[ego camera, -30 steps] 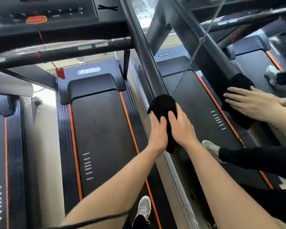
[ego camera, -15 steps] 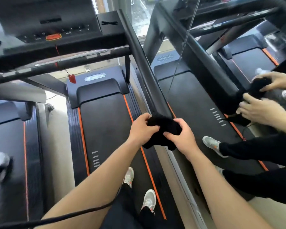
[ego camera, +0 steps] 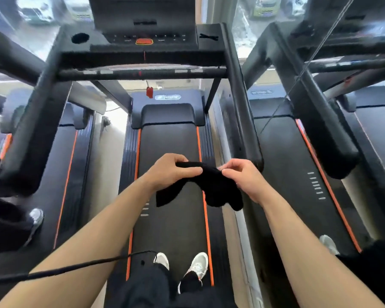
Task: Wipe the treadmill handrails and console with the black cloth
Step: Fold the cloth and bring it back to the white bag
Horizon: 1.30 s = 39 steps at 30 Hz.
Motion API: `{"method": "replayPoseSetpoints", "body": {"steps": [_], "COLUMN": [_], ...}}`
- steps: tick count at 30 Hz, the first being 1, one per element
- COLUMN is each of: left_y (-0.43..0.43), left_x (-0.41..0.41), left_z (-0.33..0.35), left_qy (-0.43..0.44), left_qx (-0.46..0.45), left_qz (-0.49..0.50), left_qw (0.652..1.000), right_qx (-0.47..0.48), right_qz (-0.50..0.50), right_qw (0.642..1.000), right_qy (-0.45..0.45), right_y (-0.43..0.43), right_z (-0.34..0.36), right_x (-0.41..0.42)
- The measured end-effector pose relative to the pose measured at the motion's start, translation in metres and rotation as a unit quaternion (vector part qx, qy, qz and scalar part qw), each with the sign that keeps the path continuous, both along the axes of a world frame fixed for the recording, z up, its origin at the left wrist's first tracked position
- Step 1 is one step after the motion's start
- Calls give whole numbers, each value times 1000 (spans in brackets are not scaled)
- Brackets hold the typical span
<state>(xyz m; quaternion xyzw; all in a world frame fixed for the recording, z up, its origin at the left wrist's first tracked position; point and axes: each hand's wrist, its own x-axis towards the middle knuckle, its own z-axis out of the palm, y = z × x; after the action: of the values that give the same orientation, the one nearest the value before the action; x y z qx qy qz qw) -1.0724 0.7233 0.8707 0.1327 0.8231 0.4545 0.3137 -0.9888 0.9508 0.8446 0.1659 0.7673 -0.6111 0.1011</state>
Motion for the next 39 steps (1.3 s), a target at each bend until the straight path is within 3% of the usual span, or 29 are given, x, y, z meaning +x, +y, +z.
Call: {"method": "replayPoseSetpoints", "body": {"steps": [3,6,12,17,24,32,39], "left_y": [-41,-88,-179,-258,-348,-403,-403], "left_x": [-5,-5,15,41,104,220,384], "left_z": [2,0,-7,-16,-23,-23,-34], "left_qy": [35,77,97,72,24,-43,-95], "left_qx": [-31,-85,-161,-191,-177,-207,-150], "left_qz": [50,35,47,93,234,452,669], "left_qw": [998,993,981,974,956,866,722], "right_qx": [16,42,182,315,423,335,271], "right_qz": [53,116,251,388,546,720,819], "right_qw": [998,992,950,865,719,583,475], "right_qy": [-4,6,22,56,82,175,175], "right_y": [-31,-69,-169,-256,-347,-455,-547], "right_z": [6,9,17,15,-4,-25,-19], "right_x": [-17,-36,-73,-98,-105,-78,0]}}
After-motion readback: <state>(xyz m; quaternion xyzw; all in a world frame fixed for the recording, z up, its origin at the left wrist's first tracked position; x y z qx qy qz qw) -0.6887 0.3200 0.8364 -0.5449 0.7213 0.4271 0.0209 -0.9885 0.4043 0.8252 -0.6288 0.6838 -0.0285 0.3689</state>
